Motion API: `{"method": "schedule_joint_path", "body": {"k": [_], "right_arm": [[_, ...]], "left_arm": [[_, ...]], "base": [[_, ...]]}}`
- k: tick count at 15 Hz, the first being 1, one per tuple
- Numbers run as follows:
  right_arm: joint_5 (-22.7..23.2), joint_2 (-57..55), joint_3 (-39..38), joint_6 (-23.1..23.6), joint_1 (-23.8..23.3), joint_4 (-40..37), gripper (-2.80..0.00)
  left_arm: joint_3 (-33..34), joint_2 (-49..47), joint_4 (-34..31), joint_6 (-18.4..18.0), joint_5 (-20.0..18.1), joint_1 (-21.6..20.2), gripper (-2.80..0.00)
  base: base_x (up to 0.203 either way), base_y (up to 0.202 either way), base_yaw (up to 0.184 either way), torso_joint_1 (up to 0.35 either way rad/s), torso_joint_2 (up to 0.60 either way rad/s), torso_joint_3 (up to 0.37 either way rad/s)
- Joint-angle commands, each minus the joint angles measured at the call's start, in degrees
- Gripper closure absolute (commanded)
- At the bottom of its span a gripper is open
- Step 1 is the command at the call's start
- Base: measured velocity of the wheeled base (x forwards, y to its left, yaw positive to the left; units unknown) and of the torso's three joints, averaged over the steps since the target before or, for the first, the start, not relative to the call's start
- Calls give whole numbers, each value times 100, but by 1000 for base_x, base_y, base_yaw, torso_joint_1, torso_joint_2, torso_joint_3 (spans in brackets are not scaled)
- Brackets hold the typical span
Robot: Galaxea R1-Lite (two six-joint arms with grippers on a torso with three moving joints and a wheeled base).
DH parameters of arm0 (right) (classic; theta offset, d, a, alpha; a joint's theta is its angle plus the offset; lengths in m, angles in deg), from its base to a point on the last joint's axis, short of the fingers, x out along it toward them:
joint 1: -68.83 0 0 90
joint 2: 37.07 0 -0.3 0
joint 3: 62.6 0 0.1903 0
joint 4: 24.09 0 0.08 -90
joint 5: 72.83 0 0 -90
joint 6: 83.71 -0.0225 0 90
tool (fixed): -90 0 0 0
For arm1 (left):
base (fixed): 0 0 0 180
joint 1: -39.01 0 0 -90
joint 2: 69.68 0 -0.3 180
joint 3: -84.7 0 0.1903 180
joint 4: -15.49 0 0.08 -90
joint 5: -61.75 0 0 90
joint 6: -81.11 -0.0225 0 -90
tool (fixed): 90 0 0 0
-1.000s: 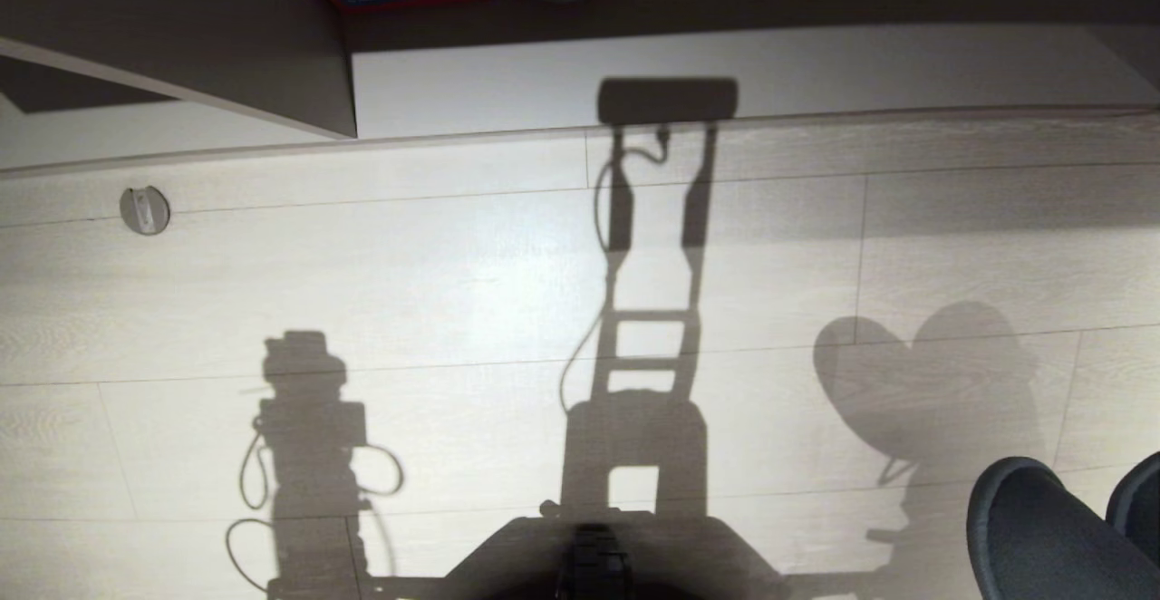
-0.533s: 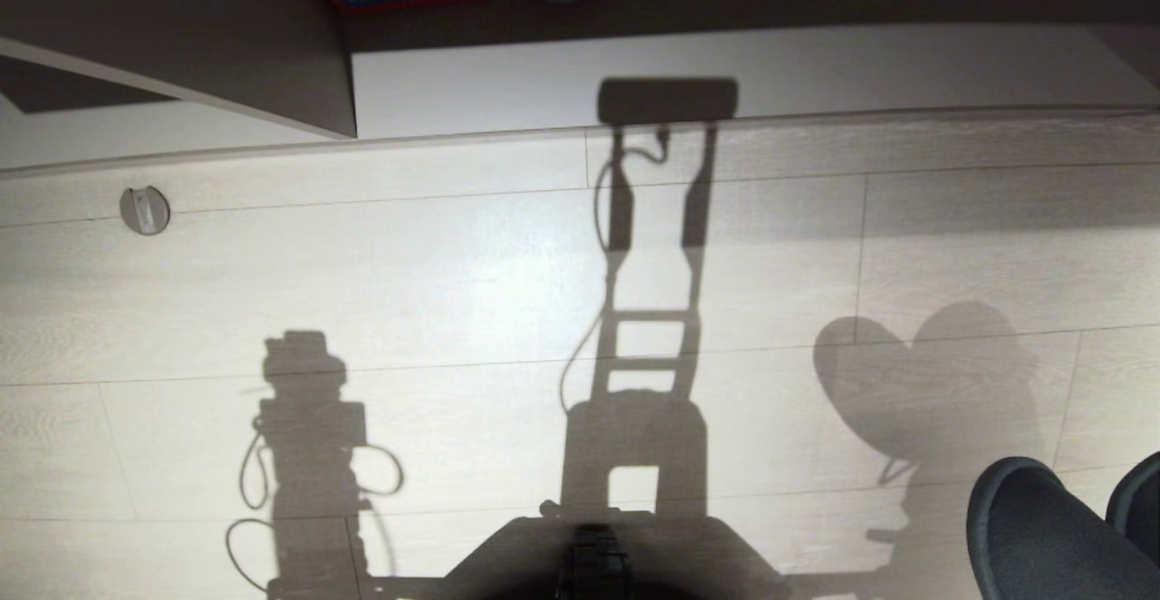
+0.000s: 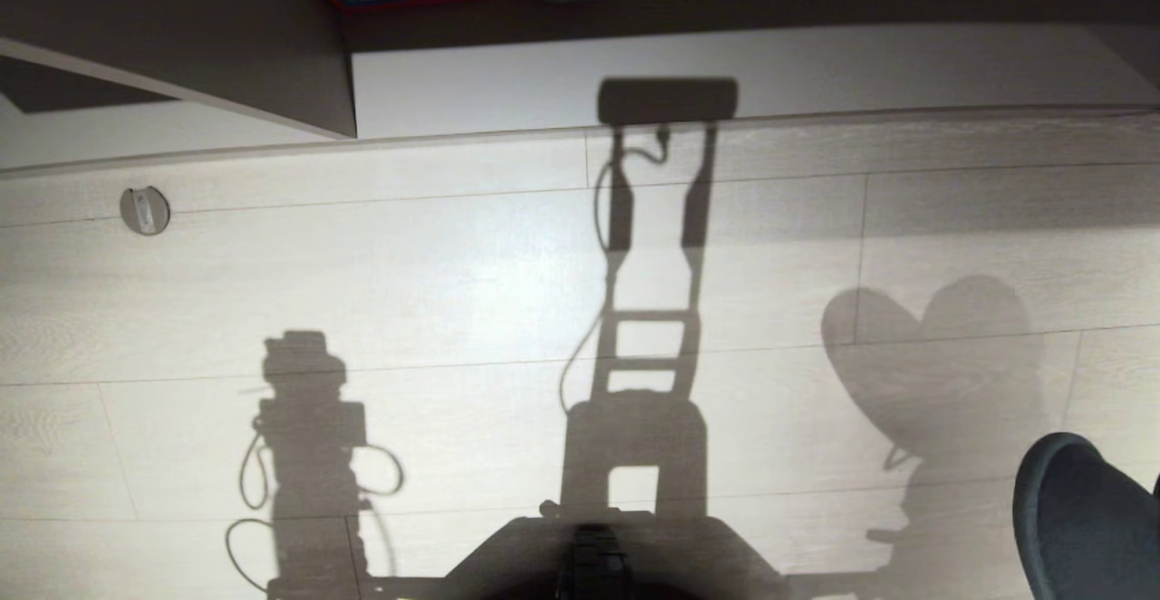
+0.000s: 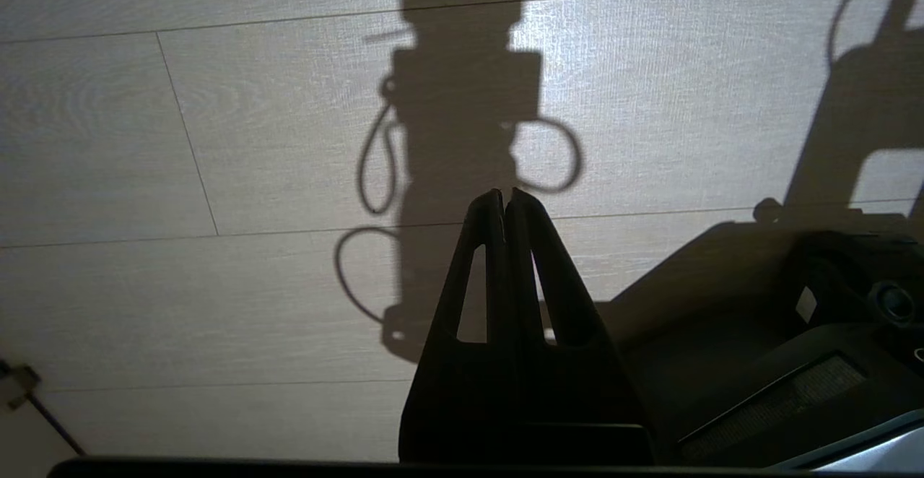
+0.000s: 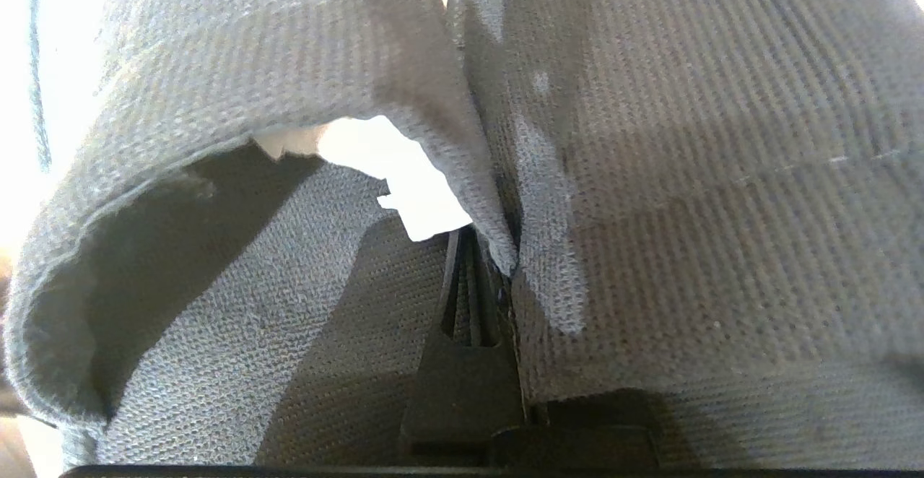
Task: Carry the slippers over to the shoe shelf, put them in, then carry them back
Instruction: Place the slippers into the shoe cabinet
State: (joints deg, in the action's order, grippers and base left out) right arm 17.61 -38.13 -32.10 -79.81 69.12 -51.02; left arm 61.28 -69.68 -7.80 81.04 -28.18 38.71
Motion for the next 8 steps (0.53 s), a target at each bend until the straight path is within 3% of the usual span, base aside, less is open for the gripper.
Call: {"method": "schedule_joint_path", "body": {"k": [1,4,8], "right_arm": [[5,-445,693,5,10,-85,0],[-7,-1889,1649,13,32,-31,0],[-36,-3469,1624,-20,24,1484,0]], "left_arm": [[3,0,3,7,1,-5,0],[-4,0,4,7,1,-5,0],[3,0,1,4,1,-5,0]], "base": [[0,0,0,0,0,0],[0,0,0,0,0,0],[0,0,0,0,0,0]]}}
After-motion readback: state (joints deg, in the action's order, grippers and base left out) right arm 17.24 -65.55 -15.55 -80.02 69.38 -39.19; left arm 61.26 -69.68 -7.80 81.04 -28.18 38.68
